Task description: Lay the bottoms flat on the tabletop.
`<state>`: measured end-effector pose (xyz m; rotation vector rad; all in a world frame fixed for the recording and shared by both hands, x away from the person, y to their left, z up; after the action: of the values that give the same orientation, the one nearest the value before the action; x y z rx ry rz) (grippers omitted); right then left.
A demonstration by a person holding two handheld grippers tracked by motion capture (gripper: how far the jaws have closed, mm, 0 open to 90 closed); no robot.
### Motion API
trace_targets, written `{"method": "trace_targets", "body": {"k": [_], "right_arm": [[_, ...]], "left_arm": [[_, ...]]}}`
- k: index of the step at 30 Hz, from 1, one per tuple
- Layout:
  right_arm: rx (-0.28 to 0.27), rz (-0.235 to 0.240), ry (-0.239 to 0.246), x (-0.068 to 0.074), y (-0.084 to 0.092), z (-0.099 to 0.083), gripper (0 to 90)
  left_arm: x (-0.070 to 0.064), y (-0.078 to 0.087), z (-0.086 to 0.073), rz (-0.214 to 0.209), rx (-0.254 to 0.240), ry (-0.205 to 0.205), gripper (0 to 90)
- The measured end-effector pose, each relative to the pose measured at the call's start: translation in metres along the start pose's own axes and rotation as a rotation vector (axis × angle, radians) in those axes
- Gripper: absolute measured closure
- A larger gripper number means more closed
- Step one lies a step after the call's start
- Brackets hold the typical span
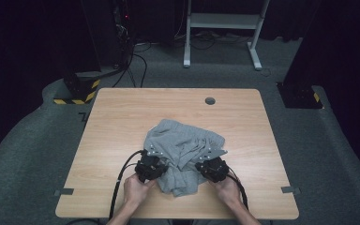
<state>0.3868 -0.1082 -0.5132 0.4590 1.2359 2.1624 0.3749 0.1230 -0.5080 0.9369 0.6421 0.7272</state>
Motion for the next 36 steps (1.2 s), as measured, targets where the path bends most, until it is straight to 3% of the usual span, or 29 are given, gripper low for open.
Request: {"method": "trace_targets", "body": {"k": [6, 9, 15, 18, 20, 23, 28, 30, 32, 34, 36], "right_arm": [[-0.026, -0.038, -0.026, -0.017, 0.011, 0.002, 86.8], [-0.033, -0.063, -0.048, -0.032, 0.019, 0.003, 86.8], [-0.053, -0.119, -0.162, -0.073, 0.028, 0.003, 86.6], [-0.034, -0.125, -0.175, -0.082, 0.024, 0.003, 85.3], [-0.037, -0.11, -0.17, -0.079, 0.025, 0.003, 78.6], [-0.088, -0.096, -0.13, -0.067, 0.036, 0.001, 69.4], [-0.118, -0.059, -0.091, -0.044, 0.05, -0.013, 68.1], [-0.091, -0.01, -0.078, -0.034, 0.043, -0.021, 68.4], [-0.049, -0.011, -0.065, -0.028, 0.031, -0.027, 68.1], [-0.02, 0.001, -0.091, -0.026, 0.018, -0.03, 65.0], [-0.012, -0.007, -0.12, -0.027, 0.01, -0.03, 60.0]], "left_arm": [[0.02, 0.018, -0.002, 0.054, -0.024, 0.012, 87.8], [0.036, 0.028, -0.01, 0.079, -0.032, 0.046, 87.8], [0.054, 0.028, -0.02, 0.11, -0.003, 0.1, 86.8], [0.055, 0.027, -0.021, 0.122, -0.004, 0.12, 76.0], [0.049, 0.03, -0.02, 0.097, -0.035, 0.11, 64.9], [0.035, 0.033, -0.016, 0.067, -0.083, 0.057, 52.2], [0.017, 0.02, -0.011, 0.07, -0.087, 0.021, 47.4], [0.016, 0.008, -0.009, 0.081, -0.066, 0.027, 46.8], [0.019, -0.002, -0.008, 0.086, -0.046, 0.044, 46.3], [0.022, -0.009, -0.007, 0.09, -0.039, 0.053, 46.4], [0.024, -0.013, -0.007, 0.127, -0.027, 0.06, 47.2]]}}
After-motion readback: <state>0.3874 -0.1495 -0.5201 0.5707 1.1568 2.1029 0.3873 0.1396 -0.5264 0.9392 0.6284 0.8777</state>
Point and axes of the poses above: each handheld gripper's, and its own axes: y roughly backward along the jaws, z roughly out of its top, x roughly to its left, the point moved 3 cm from there along -y, roughly forward along the jaws, and after that the axes turned 12 degrees about x, right-handed, at the moved point
